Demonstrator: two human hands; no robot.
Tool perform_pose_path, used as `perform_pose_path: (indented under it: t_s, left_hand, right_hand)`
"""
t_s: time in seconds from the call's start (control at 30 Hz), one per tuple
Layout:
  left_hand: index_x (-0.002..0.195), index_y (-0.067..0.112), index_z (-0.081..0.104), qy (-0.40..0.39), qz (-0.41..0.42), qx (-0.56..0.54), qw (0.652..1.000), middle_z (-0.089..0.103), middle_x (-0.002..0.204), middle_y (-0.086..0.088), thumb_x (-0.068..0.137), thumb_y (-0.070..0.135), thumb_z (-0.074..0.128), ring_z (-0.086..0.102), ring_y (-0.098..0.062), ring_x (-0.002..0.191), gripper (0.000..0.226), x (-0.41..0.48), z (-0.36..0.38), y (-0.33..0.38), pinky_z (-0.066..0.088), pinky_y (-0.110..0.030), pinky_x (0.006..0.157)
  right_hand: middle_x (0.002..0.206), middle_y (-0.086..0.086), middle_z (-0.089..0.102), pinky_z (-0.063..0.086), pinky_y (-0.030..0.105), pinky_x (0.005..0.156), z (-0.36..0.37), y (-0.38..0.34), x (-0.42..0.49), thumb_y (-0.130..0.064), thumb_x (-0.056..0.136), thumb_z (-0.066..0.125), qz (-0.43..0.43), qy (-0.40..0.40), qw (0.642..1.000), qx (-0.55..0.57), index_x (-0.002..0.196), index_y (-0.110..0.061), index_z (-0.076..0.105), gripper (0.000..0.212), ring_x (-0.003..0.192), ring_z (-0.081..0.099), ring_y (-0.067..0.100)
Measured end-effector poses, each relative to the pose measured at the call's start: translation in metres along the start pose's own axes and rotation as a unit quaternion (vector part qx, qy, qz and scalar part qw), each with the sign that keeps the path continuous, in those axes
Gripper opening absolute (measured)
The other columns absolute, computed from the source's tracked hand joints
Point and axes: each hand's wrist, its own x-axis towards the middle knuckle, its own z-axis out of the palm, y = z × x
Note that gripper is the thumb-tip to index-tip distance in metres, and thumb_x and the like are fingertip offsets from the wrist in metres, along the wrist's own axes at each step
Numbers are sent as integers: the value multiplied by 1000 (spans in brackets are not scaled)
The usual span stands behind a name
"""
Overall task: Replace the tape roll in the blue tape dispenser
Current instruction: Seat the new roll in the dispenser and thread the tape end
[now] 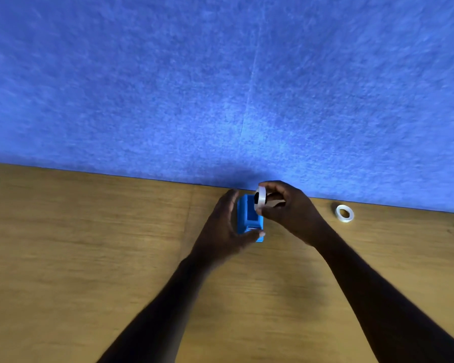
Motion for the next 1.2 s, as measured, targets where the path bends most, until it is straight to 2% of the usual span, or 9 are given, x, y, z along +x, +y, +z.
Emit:
perform_pose_path:
  t_s: [0.07, 0.2, 0.3, 0.37, 0.47, 0.57, 0.77, 0.93, 1.2]
  left_hand:
    - [127, 71, 24, -26, 1, -13, 1000, 33, 126, 56, 65, 45, 85, 35, 30, 116, 91, 4, 0, -3, 29, 11, 79]
    - [128, 65, 29, -83, -7, -17, 996, 43, 126, 45, 57, 48, 91, 46, 20, 115, 96, 13, 0, -15, 39, 4, 78]
    - [142, 57, 21, -104, -21, 11, 994, 36, 129, 49, 55, 50, 89, 40, 24, 118, 110, 15, 3, -25, 37, 3, 83]
    - [145, 53, 16, -112, -28, 30, 993, 34, 124, 56, 57, 47, 86, 40, 29, 113, 112, 16, 3, -28, 34, 8, 79]
    - [130, 73, 20, -108, -28, 51, 992, 35, 114, 62, 59, 41, 83, 41, 35, 103, 100, 17, 1, -28, 29, 12, 74]
    - [123, 77, 20, -92, -33, 64, 993, 36, 114, 62, 56, 44, 83, 39, 36, 103, 97, 18, 2, -30, 27, 12, 76]
    - [137, 59, 24, -83, -34, 87, 992, 30, 114, 65, 54, 55, 81, 32, 39, 106, 101, 17, 3, -32, 22, 13, 79]
    - [139, 57, 25, -78, -35, 101, 991, 32, 114, 64, 54, 54, 81, 32, 37, 107, 102, 17, 2, -32, 23, 12, 82]
    - [142, 52, 26, -80, -35, 100, 991, 33, 114, 63, 56, 52, 82, 33, 36, 109, 103, 16, 2, -33, 24, 11, 84]
  right_hand:
    - [100, -14, 69, 54, 26, 83, 2, 0, 3, -16, 74, 81, -10, -2, 1000, -17, 115, -28, 64, 46, 91, 66, -1]
    - [103, -22, 66, 46, 5, 74, 4, 2, 8, -23, 75, 81, -24, -14, 996, -79, 120, -30, 62, 50, 92, 61, -11]
    - [103, -23, 65, 44, 7, 73, 5, 5, 12, -21, 74, 81, -21, -15, 995, -100, 119, -33, 61, 51, 95, 59, -12]
    - [104, -23, 65, 44, 7, 71, 5, 6, 14, -21, 72, 83, -18, -15, 994, -106, 117, -34, 62, 52, 91, 59, -13]
    - [100, -26, 63, 41, 0, 66, 5, 7, 15, -20, 71, 84, -24, -22, 993, -113, 116, -33, 63, 52, 78, 56, -21]
    - [96, -30, 60, 38, -3, 65, 6, 9, 15, -19, 71, 84, -27, -28, 992, -123, 118, -31, 63, 52, 73, 53, -26]
    - [98, -26, 61, 40, -1, 66, 6, 12, 16, -19, 72, 84, -25, -35, 991, -129, 117, -31, 62, 51, 74, 53, -24]
    - [95, -24, 59, 40, 6, 66, 7, 12, 18, -19, 72, 82, -31, -45, 987, -154, 116, -30, 61, 50, 78, 57, -13]
    - [93, -27, 56, 40, 3, 63, 8, 14, 19, -20, 72, 81, -36, -48, 985, -164, 116, -31, 60, 51, 84, 55, -17]
